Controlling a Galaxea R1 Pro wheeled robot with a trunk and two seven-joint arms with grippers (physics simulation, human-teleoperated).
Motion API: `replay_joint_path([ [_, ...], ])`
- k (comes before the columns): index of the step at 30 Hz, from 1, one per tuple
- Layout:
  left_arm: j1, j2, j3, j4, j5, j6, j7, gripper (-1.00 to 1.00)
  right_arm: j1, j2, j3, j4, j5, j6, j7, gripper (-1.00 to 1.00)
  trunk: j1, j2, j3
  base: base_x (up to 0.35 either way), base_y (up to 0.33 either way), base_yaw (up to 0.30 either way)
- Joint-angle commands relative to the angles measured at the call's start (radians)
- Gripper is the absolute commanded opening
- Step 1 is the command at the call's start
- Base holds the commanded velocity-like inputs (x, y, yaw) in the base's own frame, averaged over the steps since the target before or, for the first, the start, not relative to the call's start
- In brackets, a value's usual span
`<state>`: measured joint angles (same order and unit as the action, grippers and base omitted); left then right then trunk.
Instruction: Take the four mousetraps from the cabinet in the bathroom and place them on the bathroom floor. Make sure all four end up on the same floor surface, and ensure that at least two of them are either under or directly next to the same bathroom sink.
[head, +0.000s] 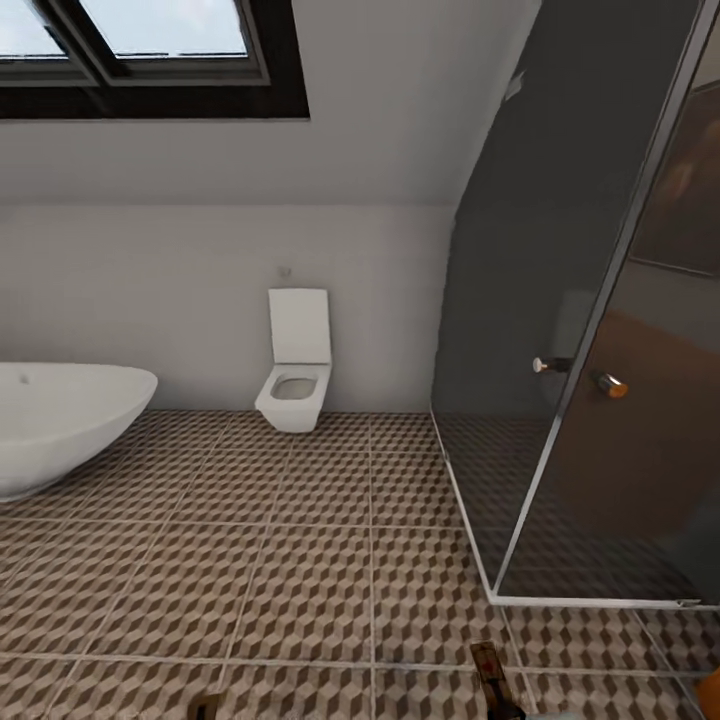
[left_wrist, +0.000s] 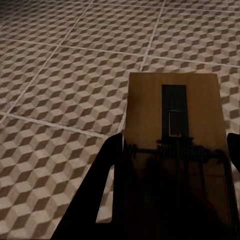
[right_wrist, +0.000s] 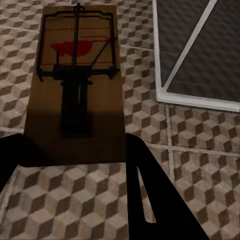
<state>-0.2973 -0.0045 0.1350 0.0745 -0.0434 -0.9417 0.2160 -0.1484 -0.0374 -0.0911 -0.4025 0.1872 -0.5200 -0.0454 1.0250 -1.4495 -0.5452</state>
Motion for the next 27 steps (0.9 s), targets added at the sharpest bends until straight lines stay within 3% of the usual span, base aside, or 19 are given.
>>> replay_joint_path([
  [1, -0.002, 0.0, 0.006, 0.004, -0.007, -0.005, 0.006, -1.0, 0.0, 0.0, -0.004, 0.001, 0.008, -0.003, -0.001, -1.0, 0.0, -0.001, -0.001, 0.0, 0.0, 0.284],
  [27, -0.002, 0.0, 0.006, 0.004, -0.007, -0.005, 0.005, -1.0, 0.0, -0.001, -0.004, 0.0, 0.009, -0.003, -0.001, -1.0, 0.0, -0.001, -0.001, 0.0, 0.0, 0.284],
])
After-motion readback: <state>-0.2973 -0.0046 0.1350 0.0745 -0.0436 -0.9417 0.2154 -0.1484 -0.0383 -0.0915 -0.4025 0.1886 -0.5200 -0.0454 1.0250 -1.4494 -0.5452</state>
